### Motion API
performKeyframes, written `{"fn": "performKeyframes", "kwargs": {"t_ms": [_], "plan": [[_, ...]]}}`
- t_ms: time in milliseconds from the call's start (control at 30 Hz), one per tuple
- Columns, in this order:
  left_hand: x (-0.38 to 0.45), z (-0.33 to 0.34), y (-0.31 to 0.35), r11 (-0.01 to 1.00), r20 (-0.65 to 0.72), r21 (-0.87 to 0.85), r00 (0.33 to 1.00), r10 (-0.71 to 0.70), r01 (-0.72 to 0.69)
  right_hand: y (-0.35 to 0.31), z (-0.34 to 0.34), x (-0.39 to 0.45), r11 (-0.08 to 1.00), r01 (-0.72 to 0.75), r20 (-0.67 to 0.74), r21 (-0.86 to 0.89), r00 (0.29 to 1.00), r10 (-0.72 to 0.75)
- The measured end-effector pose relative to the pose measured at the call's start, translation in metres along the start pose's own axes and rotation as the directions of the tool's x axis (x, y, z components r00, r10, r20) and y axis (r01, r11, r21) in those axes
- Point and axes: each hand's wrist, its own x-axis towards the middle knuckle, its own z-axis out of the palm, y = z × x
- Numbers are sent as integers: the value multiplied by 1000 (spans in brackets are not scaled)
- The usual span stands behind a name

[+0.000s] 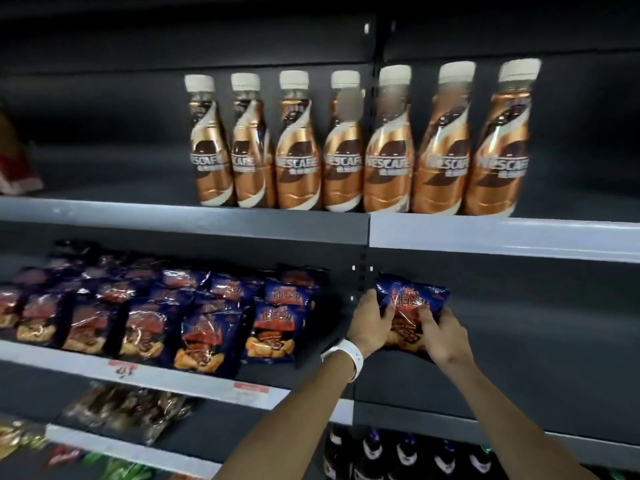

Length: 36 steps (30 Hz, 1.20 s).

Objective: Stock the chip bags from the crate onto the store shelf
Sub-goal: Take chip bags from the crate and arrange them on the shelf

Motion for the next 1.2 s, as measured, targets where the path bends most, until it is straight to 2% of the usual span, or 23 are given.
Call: {"fn": "performKeyframes", "kwargs": {"t_ms": [333,533,700,867,1200], "plan": [[-11,-40,-43,993,-142,-27,982,-122,119,-21,62,2,998,53,183,-36,982,-45],[-19,-68,-52,980,-203,-38,958,-201,197,-37,92,-5,993,98,230,-62,970,-82],[-33,-93,-61,973,-255,-18,940,-226,229,-58,110,-27,981,153,216,-121,968,-124],[-43,-122,-78,964,-239,-53,934,-267,261,-76,129,-51,978,173,201,-118,969,-147],[-67,-187,-126,986,-191,-10,967,-167,168,-105,186,-111,992,95,134,-87,988,-82]]}}
